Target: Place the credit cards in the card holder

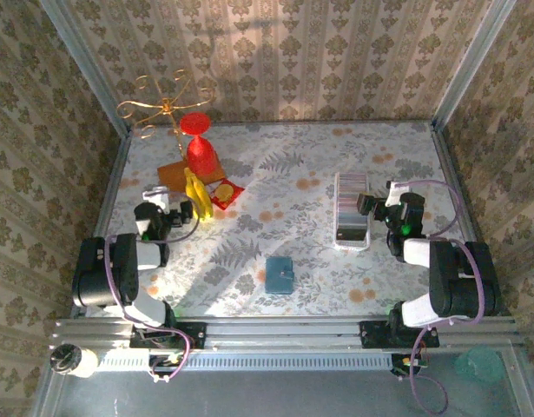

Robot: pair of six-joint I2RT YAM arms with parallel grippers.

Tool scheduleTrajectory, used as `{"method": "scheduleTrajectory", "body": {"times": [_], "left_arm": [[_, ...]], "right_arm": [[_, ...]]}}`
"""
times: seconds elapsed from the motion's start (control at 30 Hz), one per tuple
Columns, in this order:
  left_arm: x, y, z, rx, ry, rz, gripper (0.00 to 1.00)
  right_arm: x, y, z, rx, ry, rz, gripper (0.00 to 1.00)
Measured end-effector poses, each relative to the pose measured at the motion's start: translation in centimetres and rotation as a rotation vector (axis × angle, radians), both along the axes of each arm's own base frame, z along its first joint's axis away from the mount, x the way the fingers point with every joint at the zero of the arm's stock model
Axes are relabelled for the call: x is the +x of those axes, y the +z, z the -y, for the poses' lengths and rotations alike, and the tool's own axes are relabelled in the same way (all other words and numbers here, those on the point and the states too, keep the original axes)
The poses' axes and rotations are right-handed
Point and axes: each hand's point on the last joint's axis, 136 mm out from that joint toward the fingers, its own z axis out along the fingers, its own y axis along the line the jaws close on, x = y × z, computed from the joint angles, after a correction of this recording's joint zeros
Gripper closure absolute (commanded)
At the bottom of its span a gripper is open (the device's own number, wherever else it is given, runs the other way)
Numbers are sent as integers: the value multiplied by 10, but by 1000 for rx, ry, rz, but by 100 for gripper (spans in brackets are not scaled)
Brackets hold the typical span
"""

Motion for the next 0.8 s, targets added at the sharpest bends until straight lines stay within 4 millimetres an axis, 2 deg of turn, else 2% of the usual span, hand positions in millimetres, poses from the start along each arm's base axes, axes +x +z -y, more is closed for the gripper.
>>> {"method": "scheduleTrajectory", "body": {"times": [0.13, 0.33, 0.5, 0.8], "left_arm": [[5, 3, 8, 34, -15, 12, 0], [6, 5, 5, 55, 0, 17, 0], [6, 5, 3, 68, 15, 17, 0], [7, 6, 2, 84, 30, 18, 0]], "right_arm": [[8, 5, -10, -9, 36, 13, 0], [14, 8, -27, -38, 87, 20, 0], [7, -7, -28, -52, 94, 15, 0], [8, -6, -26, -61, 82, 18, 0]]}}
